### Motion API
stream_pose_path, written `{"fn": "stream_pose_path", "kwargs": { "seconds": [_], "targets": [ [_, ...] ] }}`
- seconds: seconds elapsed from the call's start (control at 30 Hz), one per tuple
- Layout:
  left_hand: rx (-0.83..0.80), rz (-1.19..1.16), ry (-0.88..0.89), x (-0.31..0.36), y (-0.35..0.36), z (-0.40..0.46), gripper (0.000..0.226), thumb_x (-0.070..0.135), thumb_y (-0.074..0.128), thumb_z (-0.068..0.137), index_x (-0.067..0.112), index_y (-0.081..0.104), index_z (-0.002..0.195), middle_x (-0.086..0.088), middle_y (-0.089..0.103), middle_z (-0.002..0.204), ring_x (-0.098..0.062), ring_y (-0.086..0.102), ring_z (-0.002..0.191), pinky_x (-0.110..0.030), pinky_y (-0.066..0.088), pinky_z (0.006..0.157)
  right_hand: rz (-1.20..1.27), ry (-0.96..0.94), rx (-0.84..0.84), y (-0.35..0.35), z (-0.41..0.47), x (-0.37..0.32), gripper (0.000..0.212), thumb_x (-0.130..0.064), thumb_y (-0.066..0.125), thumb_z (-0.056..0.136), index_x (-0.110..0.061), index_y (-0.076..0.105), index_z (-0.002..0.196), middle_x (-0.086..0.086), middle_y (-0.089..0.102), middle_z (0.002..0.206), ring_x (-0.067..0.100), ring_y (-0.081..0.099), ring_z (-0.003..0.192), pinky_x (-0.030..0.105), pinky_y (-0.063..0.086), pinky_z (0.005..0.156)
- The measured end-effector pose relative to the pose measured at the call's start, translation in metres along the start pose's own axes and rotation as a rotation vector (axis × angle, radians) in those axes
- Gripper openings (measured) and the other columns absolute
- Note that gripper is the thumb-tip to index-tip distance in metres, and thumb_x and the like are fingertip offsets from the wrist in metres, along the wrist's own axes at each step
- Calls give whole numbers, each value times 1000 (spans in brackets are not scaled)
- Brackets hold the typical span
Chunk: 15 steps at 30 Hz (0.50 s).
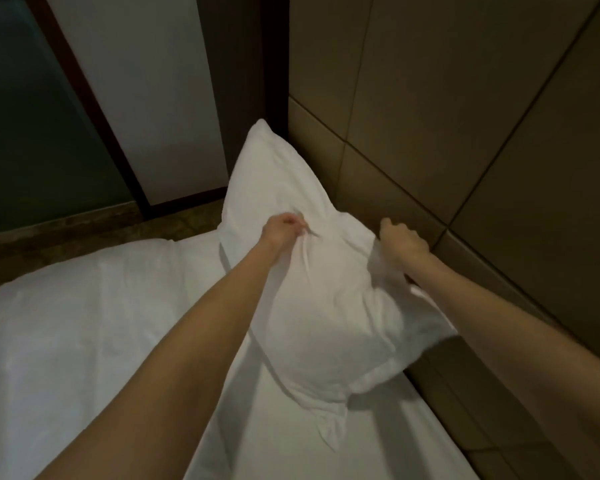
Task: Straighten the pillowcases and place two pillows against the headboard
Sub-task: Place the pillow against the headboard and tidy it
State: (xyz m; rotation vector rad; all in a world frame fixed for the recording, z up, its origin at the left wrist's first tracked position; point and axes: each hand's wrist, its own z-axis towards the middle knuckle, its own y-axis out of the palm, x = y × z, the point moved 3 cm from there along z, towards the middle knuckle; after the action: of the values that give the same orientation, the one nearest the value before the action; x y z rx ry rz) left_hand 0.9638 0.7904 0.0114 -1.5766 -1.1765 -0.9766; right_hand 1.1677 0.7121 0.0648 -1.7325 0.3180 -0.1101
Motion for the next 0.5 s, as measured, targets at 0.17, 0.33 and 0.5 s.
{"fn": "stream_pose_path", "kwargs": {
  "seconds": [0.17,0.33,0.5],
  "targets": [
    [122,-238,-84,-68,7,-30,24,0,47,91,9,63,105,-8,61,113,-18,57,95,-19,47,77,203,-21,-75,53,-12,-10,81,-60,49,82,-16,19,144,13,39,144,37,40,130,52,34,103],
    [145,-71,-234,-106,-3,-60,53,30,43,98,24,27,148,-6,30,152,-29,37,134,-42,34,112,226,128,-207,84,-3,-9,106,-65,64,73,-12,12,148,14,27,153,37,29,138,51,28,107],
    [-157,3,-245,-109,15,-77,61,40,27,102,30,-6,152,0,-4,162,-23,7,149,-42,12,120,230,-44,67,59,12,-18,35,-39,57,90,-13,49,112,14,63,113,34,61,97,38,46,72]
  ]
}}
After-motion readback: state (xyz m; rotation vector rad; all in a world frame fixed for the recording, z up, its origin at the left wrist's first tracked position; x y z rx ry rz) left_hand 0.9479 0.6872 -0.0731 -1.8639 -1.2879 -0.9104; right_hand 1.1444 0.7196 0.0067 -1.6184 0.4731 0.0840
